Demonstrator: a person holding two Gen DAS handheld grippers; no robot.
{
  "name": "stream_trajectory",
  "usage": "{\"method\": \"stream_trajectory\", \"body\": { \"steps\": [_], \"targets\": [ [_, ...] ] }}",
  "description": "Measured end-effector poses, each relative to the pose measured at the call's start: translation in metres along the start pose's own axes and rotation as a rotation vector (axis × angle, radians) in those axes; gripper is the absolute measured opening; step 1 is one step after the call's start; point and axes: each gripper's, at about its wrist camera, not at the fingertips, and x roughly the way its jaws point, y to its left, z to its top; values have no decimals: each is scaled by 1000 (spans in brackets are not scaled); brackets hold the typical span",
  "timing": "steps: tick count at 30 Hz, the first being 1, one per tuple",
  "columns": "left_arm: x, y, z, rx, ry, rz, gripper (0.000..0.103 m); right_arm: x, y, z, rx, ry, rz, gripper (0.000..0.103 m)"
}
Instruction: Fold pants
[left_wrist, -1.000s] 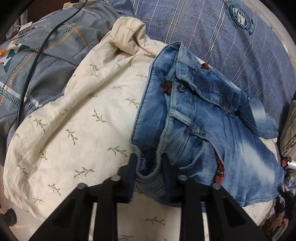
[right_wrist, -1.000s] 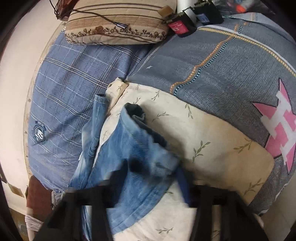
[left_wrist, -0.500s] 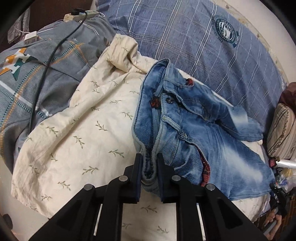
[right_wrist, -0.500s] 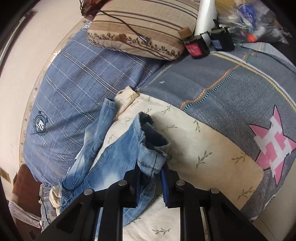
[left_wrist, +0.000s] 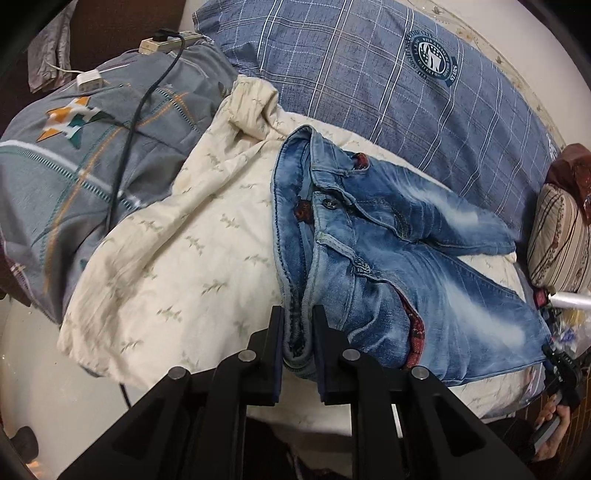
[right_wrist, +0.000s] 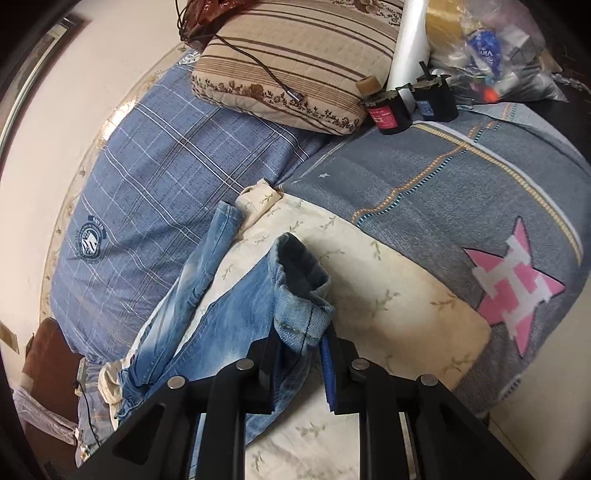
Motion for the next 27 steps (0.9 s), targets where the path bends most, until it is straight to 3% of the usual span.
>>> {"method": "stream_trajectory", "body": {
  "steps": [3,5,7,10,11,12,13,18,21,24,27],
  "targets": [
    [7,3,-7,17,28,27,15,6,-10,0,32,82,-39,19],
    [17,7,-9,-15,70,44,16,19,-26,1,122,187,-60,23],
    [21,8,-9,-15,86,50,17,24,-38,2,181,237,-48,24],
    [13,3,-6,26,73,84,24,20,-47,5,168,281,-110,36],
    [10,3,-5,32,75,87,27,16,-51,6,153,285,-116,40],
    [7,3,-4,31,77,88,28,8,-56,7,151,277,-126,54],
    [1,3,-3,31,74,89,28,0,-60,8,154,252,-137,58],
    [-30,-1,9,70,-39,182,28,-39,-57,30,151,98,-110,58],
    [-39,-15,19,90,-94,155,34,-39,-30,37,82,50,-50,58],
    [-24,-35,24,120,-78,116,45,-12,7,27,12,84,-5,58],
    [13,-52,23,180,-24,104,49,25,38,8,-42,139,2,58]
  ]
}}
